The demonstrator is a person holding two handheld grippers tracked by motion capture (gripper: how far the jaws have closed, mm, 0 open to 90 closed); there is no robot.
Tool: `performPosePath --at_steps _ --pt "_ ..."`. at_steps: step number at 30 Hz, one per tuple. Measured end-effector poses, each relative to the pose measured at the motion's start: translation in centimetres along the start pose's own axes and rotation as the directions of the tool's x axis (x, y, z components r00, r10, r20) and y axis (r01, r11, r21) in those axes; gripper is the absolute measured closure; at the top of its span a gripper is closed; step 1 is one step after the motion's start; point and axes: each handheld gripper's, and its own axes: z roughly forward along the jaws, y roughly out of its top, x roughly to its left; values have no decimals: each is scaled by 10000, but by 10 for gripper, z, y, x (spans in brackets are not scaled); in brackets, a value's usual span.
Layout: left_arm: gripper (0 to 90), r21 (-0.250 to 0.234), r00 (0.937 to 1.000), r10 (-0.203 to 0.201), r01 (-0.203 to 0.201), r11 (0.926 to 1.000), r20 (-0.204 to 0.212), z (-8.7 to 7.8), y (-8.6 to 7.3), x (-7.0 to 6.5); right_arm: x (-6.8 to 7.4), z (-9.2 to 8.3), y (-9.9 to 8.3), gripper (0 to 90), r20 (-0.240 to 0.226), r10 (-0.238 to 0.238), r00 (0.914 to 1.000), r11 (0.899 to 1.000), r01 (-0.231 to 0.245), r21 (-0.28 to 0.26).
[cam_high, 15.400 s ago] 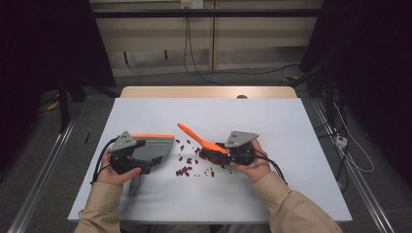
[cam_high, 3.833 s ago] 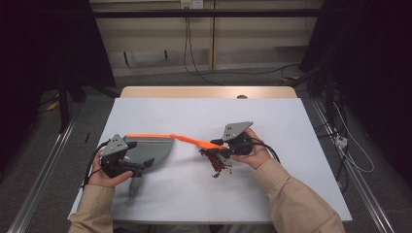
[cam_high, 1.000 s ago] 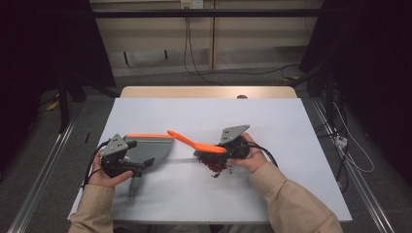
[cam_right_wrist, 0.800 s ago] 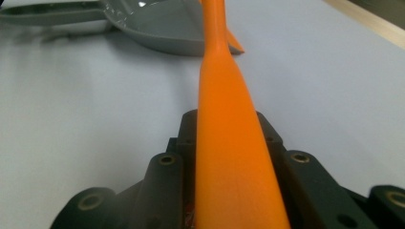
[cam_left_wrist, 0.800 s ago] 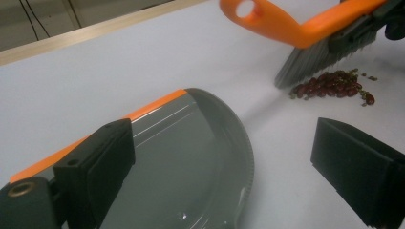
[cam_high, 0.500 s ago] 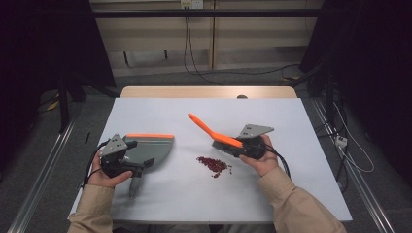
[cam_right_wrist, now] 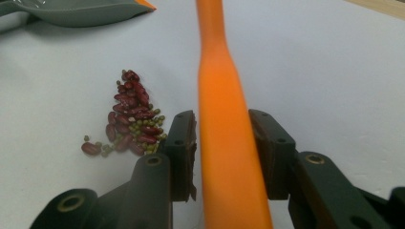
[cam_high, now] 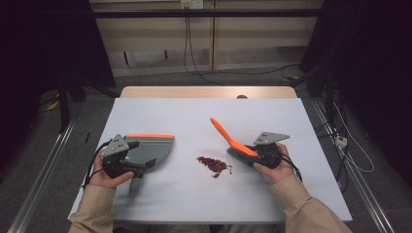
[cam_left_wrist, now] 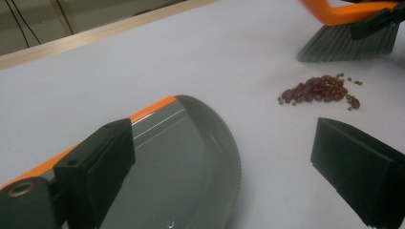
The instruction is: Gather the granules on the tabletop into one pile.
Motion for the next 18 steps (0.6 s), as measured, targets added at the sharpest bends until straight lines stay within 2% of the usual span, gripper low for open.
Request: performPosePath --at_steps 2,4,9,12,15,16,17,18 --pt "76 -12 10000 16 -16 10000 -3 -1 0 0 1 -4 7 571 157 -11 9999 9999 9 145" --pt "76 -8 10000 22 -22 10000 -2 -1 0 0 1 -8 14 576 170 52 9998 9994 -58 341" --pt "76 -64 10000 9 -9 10000 5 -2 0 0 3 -11 21 704 762 -249 9968 9950 174 984" --pt "76 -53 10000 16 -16 10000 1 -2 0 0 6 -13 22 712 839 -90 9964 9925 -13 1221" --pt "76 -98 10000 7 -7 10000 -25 -3 1 0 13 -14 22 714 1029 -293 9943 9895 142 1440" --pt "76 -120 10000 63 -63 9999 -31 -3 2 0 14 -15 22 715 1087 -156 9940 9890 -7 1476" --pt "76 -145 10000 39 -40 9999 -36 -3 2 0 14 -15 22 716 1188 283 9925 9885 -455 1444" --pt "76 -124 10000 59 -59 9999 -36 -4 2 0 14 -14 22 716 1322 492 9900 9894 -664 1292"
